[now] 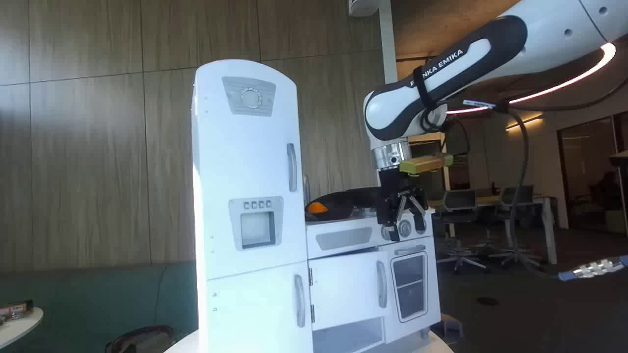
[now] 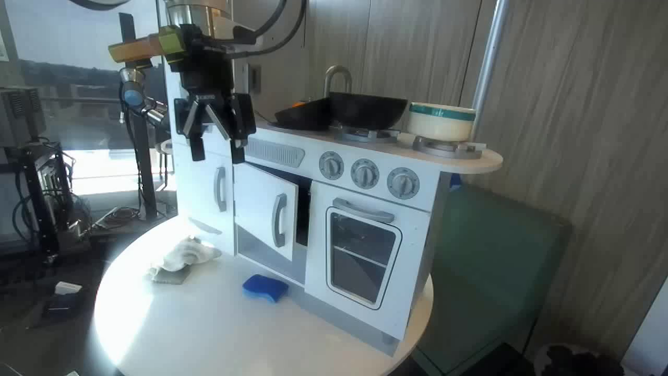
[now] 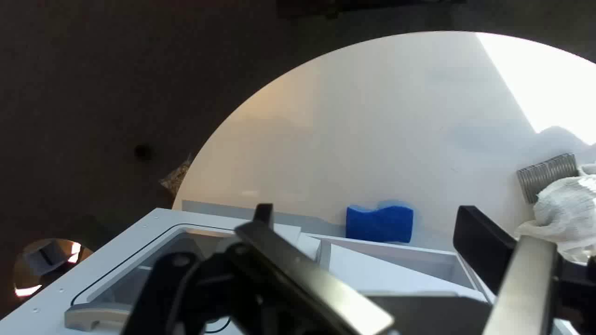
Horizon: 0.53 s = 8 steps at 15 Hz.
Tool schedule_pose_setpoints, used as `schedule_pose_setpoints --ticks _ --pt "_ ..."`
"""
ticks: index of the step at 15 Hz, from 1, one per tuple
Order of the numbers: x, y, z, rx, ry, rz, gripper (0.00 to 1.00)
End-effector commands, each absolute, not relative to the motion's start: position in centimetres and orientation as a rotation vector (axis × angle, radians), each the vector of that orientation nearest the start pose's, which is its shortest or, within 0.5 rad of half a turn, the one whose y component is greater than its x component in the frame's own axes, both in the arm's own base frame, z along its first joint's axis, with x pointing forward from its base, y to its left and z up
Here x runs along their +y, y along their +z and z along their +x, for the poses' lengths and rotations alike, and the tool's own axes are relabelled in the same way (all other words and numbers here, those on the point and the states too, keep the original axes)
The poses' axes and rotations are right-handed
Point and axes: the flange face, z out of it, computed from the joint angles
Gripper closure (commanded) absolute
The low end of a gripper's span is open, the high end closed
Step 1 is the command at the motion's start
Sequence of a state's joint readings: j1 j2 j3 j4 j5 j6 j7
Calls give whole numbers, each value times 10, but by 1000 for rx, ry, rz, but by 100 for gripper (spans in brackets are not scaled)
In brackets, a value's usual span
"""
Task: Open the upper cabinet door then open the middle cabinet door and remove the black bowl from the cabinet, place the bowl in the sink.
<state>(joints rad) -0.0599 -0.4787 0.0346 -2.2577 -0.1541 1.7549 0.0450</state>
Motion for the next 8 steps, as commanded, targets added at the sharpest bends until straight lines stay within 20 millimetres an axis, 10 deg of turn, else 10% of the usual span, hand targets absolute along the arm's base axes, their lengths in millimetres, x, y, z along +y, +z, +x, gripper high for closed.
schedule_pose_setpoints --ticks 1,8 --pt "-22 546 406 74 35 -3308 0" --pt "-20 556 407 46 -5 -3295 0"
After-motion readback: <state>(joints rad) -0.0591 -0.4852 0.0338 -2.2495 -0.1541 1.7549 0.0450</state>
